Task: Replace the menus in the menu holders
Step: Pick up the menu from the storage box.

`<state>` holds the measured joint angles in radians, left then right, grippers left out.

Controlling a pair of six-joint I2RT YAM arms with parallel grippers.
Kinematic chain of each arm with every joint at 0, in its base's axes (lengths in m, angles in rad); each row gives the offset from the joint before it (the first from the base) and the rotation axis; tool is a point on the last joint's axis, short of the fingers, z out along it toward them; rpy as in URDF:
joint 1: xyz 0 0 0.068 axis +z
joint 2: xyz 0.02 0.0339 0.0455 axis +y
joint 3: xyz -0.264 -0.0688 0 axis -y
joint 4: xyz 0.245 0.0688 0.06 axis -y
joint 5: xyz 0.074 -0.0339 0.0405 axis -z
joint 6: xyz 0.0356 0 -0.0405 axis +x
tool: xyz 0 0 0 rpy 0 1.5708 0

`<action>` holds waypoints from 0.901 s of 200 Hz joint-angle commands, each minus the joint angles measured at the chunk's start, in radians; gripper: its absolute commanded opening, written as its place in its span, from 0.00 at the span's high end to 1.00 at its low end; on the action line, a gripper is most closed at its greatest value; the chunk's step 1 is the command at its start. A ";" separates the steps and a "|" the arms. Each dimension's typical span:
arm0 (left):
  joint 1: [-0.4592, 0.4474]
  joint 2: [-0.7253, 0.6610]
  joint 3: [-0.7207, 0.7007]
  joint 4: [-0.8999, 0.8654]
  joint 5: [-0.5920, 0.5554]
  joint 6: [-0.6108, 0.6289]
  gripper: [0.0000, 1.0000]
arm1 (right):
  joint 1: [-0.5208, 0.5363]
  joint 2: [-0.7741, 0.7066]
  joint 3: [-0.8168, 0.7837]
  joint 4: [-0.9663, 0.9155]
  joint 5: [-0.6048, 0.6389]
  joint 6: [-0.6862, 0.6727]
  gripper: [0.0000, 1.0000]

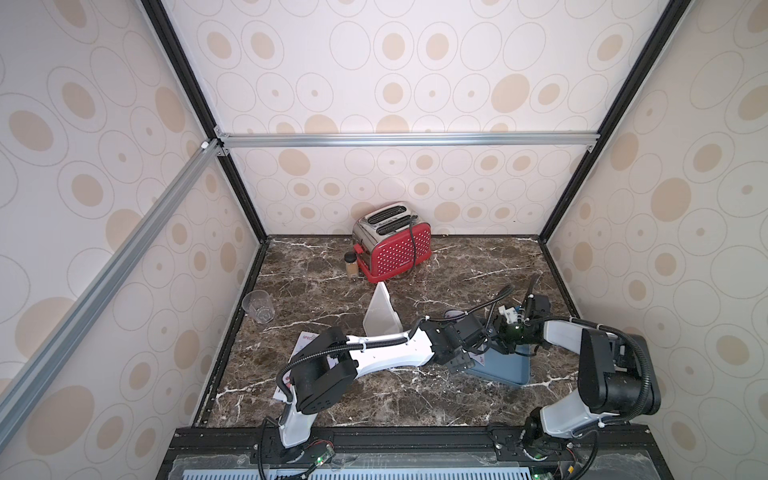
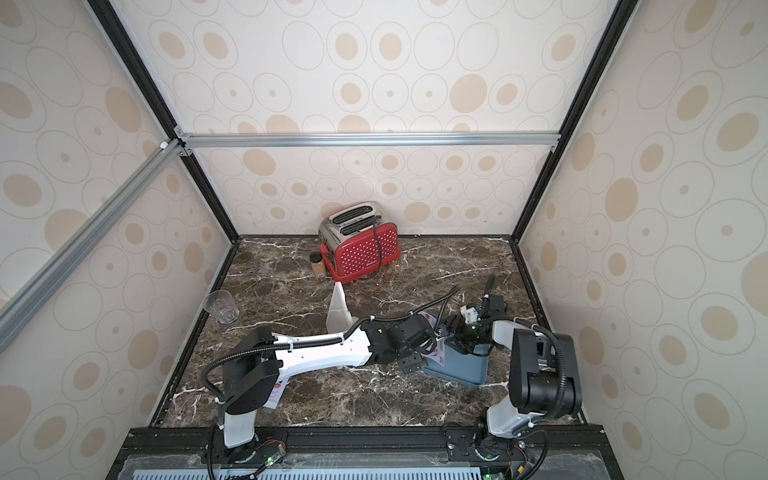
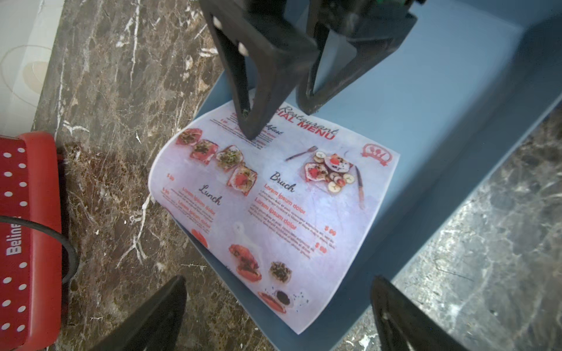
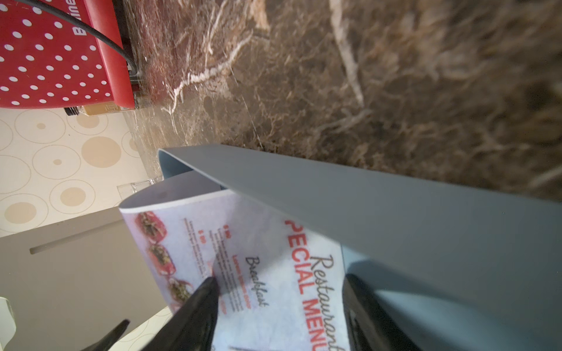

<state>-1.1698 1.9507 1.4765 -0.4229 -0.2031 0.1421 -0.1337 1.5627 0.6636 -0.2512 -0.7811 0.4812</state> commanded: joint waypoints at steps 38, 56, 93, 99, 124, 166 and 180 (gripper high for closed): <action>-0.010 0.042 0.021 0.021 -0.043 0.093 0.06 | 0.008 0.032 -0.018 -0.059 0.037 -0.008 0.34; -0.013 0.053 0.009 0.046 -0.079 0.112 0.07 | 0.009 0.035 -0.016 -0.057 0.029 -0.008 0.34; -0.013 0.057 -0.040 0.115 -0.132 0.148 0.12 | 0.009 0.043 -0.012 -0.049 0.013 -0.001 0.34; -0.013 0.058 -0.042 0.126 -0.139 0.151 0.13 | 0.009 0.043 -0.011 -0.051 0.011 -0.001 0.34; -0.014 0.071 -0.049 0.161 -0.170 0.166 0.19 | 0.009 0.038 -0.001 -0.065 0.004 -0.009 0.34; -0.018 0.068 -0.081 0.225 -0.217 0.176 0.37 | 0.007 0.004 0.016 -0.097 -0.021 -0.004 0.33; -0.021 0.067 -0.097 0.244 -0.228 0.174 0.41 | 0.003 -0.017 0.019 -0.110 -0.033 0.004 0.33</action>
<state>-1.1755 2.0117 1.3991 -0.2302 -0.3885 0.2909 -0.1337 1.5723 0.6773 -0.2810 -0.8185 0.4824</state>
